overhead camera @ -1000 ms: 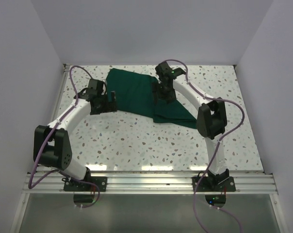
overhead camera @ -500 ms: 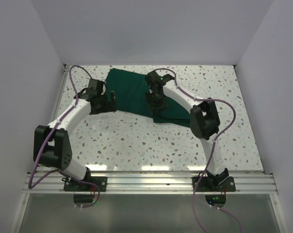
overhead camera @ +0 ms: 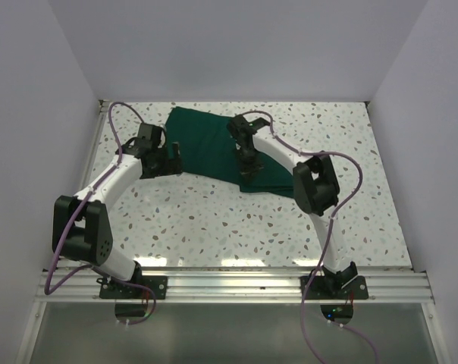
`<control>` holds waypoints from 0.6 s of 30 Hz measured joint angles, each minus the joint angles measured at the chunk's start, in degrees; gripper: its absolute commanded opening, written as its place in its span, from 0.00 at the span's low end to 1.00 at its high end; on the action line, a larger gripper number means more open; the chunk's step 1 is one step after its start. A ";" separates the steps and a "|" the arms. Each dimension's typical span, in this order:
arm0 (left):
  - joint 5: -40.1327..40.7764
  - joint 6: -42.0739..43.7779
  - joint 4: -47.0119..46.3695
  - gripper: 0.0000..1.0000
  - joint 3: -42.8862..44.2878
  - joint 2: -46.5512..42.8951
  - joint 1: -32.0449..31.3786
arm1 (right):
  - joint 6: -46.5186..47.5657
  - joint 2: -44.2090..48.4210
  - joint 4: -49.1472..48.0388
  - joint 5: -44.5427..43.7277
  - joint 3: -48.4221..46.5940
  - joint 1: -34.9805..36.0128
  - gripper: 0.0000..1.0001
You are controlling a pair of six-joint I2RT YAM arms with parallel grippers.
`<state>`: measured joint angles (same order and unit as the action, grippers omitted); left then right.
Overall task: Open and lay out the surgical kit
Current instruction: Open the surgical kit at the center of the board.
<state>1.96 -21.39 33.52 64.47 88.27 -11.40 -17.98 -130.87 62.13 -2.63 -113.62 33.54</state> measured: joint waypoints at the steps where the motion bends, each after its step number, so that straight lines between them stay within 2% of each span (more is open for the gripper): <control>1: 0.00 0.00 0.00 1.00 0.02 0.00 0.00 | -0.02 0.02 0.31 -0.59 -0.31 -0.39 0.00; 6: 0.00 0.00 0.00 1.00 0.02 0.00 0.00 | -0.52 1.55 1.42 -5.03 -2.12 -5.42 0.00; 14: -0.09 0.00 0.00 1.00 0.02 0.83 0.00 | -2.16 3.13 1.81 -10.84 -6.32 -22.27 0.00; 15: -0.11 0.00 0.00 1.00 0.04 1.01 0.00 | -2.32 2.93 1.99 -11.32 -6.45 -23.61 0.11; 16: -0.17 0.00 0.04 1.00 0.04 1.14 0.00 | -2.71 2.54 2.27 -11.41 -6.99 -25.03 0.32; 17: -0.28 0.00 0.11 1.00 0.13 1.22 0.00 | -3.21 1.84 2.38 -11.47 -7.74 -26.14 0.74; 18: -0.39 0.00 0.20 1.00 0.31 1.33 0.00 | -3.48 0.94 2.80 -11.74 -8.81 -27.21 0.98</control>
<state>1.56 -21.39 33.71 64.77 89.60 -11.40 -21.45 -129.93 64.93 -14.37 -122.43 6.33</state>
